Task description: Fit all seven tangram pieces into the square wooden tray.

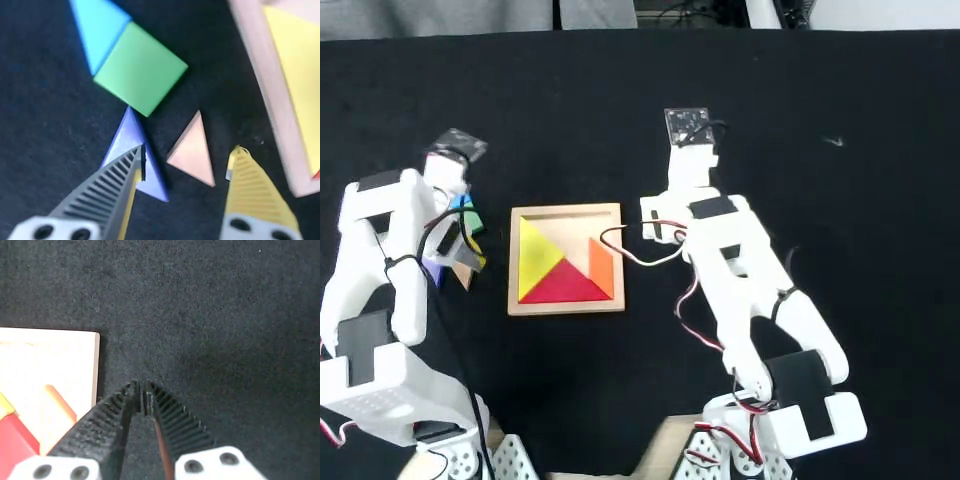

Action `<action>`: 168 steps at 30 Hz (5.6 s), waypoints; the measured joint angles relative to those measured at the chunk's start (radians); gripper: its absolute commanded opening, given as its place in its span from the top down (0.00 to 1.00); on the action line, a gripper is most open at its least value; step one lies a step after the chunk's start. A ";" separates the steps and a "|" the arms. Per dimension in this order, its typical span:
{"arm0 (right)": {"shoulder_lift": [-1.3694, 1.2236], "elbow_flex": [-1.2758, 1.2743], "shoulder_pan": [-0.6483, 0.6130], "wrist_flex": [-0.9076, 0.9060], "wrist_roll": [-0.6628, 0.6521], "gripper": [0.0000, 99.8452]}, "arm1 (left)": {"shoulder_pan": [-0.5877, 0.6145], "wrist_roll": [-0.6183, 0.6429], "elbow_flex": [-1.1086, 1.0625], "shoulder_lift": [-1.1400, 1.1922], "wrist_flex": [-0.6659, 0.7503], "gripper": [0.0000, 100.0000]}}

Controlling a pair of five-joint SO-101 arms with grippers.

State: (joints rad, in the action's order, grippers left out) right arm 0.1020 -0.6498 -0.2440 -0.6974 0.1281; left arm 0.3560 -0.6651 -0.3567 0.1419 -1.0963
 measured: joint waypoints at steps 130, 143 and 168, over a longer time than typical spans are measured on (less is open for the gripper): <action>0.000 -0.020 0.227 0.124 -0.048 0.98 | -0.598 0.980 0.218 0.160 -0.112 0.73; 0.000 -0.020 0.227 0.124 -0.049 0.98 | -0.502 0.924 0.236 0.157 -0.117 0.73; 0.000 -0.061 0.183 0.178 -0.049 0.98 | -0.028 0.641 -0.003 -0.184 0.014 0.72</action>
State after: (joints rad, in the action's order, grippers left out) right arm 0.1020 -0.7112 -0.0614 -0.5194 0.0790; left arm 0.3284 -0.0238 -0.3598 -0.0422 -1.0825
